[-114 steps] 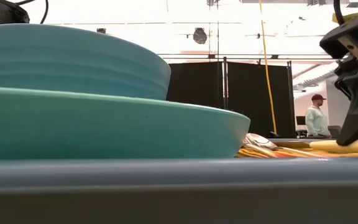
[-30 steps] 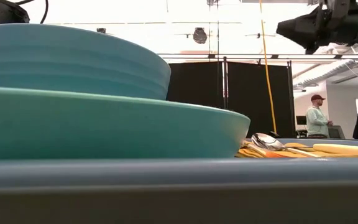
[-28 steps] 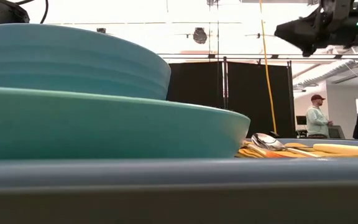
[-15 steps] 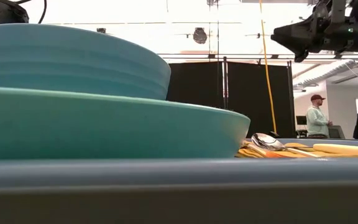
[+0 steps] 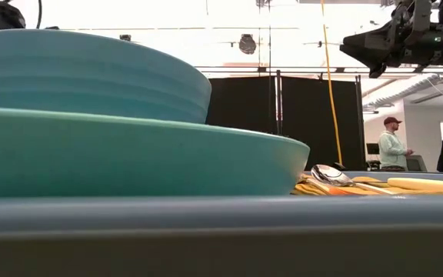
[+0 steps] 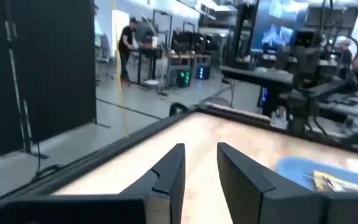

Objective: Set up tray
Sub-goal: Return to Home Position

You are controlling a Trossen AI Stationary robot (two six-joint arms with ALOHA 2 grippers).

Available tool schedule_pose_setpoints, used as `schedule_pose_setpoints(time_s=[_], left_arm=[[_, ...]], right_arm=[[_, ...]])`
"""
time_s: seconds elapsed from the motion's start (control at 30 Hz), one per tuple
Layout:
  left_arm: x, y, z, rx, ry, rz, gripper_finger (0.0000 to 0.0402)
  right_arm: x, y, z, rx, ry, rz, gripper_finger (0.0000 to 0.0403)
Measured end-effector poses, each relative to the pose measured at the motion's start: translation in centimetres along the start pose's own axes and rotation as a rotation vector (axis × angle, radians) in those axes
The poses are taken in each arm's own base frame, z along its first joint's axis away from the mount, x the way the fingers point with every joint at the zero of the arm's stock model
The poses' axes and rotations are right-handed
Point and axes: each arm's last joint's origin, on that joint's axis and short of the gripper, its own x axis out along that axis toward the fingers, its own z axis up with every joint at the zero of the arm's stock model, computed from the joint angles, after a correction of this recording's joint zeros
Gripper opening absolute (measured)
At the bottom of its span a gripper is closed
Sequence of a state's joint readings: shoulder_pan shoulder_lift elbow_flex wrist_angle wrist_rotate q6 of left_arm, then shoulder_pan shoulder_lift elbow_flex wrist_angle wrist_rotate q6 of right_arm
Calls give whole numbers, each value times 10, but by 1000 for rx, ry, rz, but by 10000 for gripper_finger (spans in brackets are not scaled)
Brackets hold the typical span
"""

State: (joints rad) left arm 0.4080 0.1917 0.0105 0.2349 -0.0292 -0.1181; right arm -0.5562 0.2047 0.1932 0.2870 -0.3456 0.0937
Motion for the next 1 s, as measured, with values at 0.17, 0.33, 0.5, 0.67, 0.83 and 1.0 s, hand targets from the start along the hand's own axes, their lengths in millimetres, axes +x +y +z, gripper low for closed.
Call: schedule_pose_setpoints(time_s=[0.17,0.33,0.5,0.67,0.83,1.0], left_arm=[[2,-5,-3,-16,36,-45,97],[1,-11,-4,-17,43,-83,97],[1,-13,-4,-14,36,-86,97],[1,-13,-4,-25,39,-79,97],[1,-13,-4,-20,38,-69,97],[1,-13,-4,-19,38,-67,97]], right_arm=[[-1,-2,-15,35,21,-8,116],[-3,-1,-20,67,-92,32,116],[-2,1,-26,83,-23,102,116],[-2,0,-30,104,20,97,115],[-1,-1,-36,156,56,-12,103],[3,2,-39,164,77,-86,87]])
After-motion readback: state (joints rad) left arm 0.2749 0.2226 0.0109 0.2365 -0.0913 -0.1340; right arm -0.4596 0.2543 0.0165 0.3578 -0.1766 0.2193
